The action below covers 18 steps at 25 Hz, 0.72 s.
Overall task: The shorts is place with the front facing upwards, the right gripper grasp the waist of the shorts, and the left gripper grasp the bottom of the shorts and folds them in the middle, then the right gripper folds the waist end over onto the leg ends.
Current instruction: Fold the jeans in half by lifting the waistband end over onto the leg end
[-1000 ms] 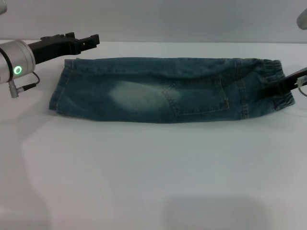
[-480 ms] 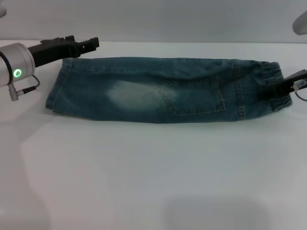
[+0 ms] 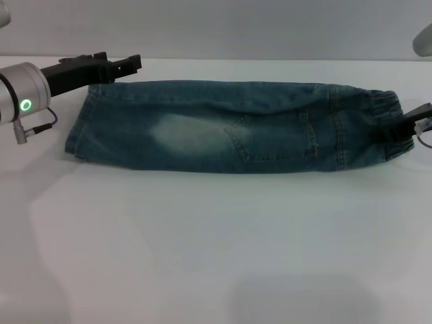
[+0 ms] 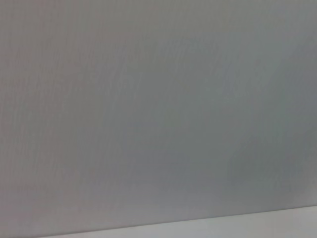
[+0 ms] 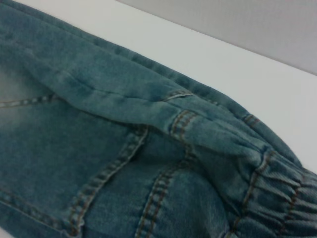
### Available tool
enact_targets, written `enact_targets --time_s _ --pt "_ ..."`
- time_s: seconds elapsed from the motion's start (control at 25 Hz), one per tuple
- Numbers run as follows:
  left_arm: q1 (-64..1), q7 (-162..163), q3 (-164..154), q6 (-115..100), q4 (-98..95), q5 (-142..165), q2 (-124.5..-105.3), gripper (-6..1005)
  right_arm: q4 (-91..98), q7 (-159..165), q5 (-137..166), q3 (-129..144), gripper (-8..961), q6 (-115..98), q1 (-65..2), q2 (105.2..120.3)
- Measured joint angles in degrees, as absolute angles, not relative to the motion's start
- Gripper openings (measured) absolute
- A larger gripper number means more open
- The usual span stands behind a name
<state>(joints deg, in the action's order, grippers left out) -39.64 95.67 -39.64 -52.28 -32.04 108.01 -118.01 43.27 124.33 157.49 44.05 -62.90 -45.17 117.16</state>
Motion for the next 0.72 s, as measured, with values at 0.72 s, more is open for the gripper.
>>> enact_targets --time_s 0.72 --pt "-42.01 80.16 -47.68 -49.14 -23.98 97.55 -118.53 827 76.01 124.43 148.05 43.31 79 -98.91 -39.82 117.51"
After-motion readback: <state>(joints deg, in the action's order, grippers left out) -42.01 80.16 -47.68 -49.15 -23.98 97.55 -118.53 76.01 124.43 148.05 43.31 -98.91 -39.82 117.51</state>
